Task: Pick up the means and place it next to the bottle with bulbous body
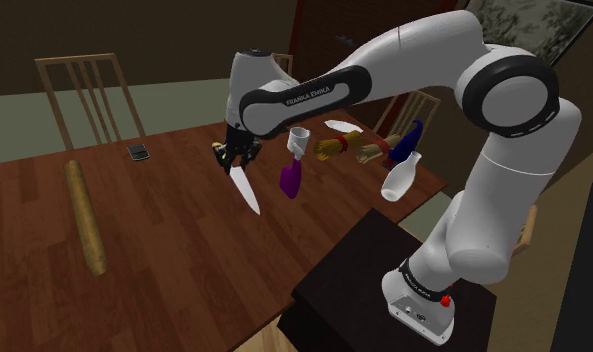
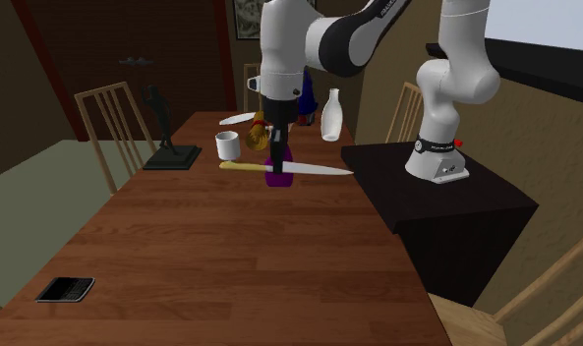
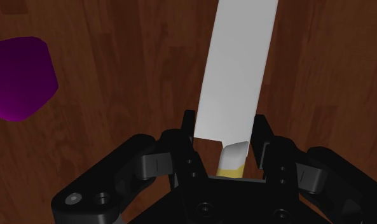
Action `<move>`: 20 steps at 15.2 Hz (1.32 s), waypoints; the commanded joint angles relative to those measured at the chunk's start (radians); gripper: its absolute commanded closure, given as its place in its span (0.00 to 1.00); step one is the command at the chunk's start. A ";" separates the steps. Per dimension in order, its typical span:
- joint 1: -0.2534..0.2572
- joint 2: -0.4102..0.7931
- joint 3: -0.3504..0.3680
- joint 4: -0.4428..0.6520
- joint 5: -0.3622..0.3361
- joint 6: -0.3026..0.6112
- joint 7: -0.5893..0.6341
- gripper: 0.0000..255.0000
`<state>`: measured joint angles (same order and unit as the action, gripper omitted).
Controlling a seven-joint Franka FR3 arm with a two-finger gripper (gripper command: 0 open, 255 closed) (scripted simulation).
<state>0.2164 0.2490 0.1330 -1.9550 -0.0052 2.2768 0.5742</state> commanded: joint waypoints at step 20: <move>-0.050 -0.183 -0.027 -0.015 0.037 -0.169 -0.090 1.00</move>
<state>0.1794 0.0918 0.1152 -1.9403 0.0251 2.1039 0.5090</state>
